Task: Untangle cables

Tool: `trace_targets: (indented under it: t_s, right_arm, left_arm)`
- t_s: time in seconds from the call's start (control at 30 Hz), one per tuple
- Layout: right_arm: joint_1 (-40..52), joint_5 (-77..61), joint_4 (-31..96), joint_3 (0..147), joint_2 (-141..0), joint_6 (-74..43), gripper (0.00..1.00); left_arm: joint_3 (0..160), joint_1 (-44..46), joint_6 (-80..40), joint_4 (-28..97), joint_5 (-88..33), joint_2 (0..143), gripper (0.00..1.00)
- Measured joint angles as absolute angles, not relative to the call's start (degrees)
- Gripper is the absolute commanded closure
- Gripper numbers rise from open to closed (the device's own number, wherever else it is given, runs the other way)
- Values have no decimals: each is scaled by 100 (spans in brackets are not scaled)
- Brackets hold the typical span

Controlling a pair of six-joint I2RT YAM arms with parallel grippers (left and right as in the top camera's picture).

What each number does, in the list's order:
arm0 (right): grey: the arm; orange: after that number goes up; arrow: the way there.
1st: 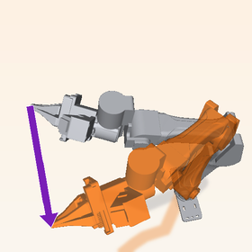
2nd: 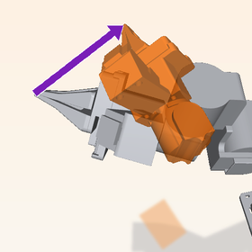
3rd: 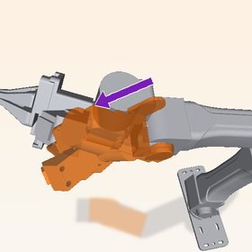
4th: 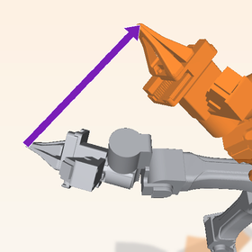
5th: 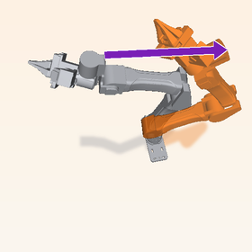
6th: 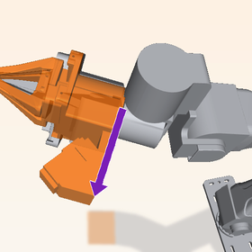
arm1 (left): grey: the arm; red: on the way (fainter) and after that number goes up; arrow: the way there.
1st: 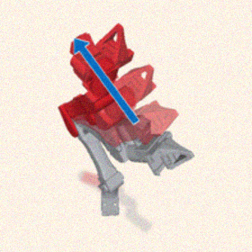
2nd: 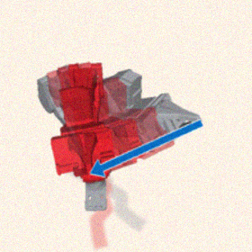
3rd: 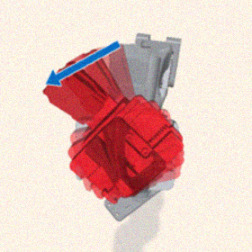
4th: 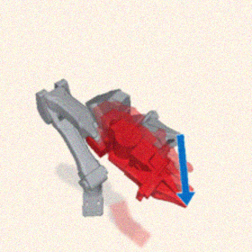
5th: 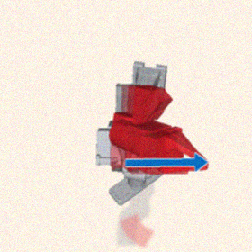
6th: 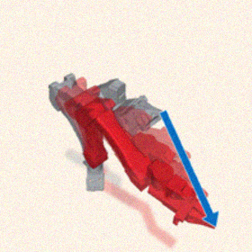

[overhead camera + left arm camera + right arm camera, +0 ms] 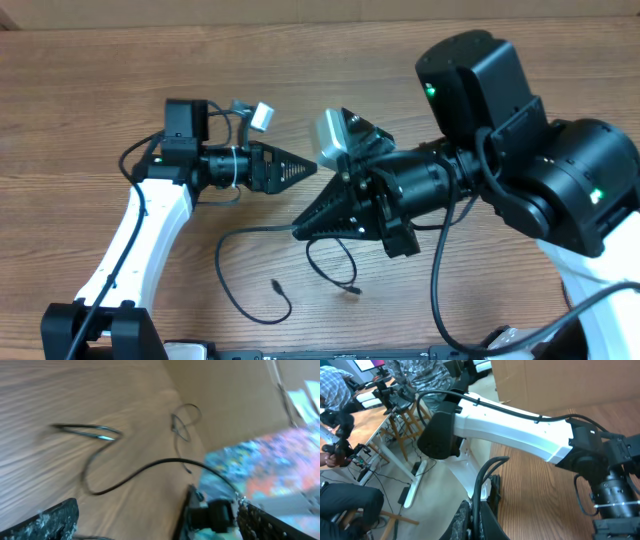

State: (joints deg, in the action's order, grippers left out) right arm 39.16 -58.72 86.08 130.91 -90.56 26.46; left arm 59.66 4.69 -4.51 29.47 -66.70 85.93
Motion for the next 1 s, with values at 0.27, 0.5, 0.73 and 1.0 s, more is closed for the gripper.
trace_targets:
  t_s: [0.27,0.5,0.73,1.0]
  right_arm:
    - [3916,-5916,8604,13091,-9386,2685,96]
    - [3916,-5935,8600,13091,-9419,2687,96]
    - [3916,-5937,8589,13091,-9419,2703,96]
    - [3916,-5937,8521,13091,-9419,2703,96]
  left_arm:
    - [5966,1437,-148,2947,-6836,8593,0]
    - [5966,1614,-93,3000,-6598,8593,37]
    - [5972,1614,-86,3264,-6292,8593,96]
    - [5972,1614,-89,3395,-6106,8593,96]
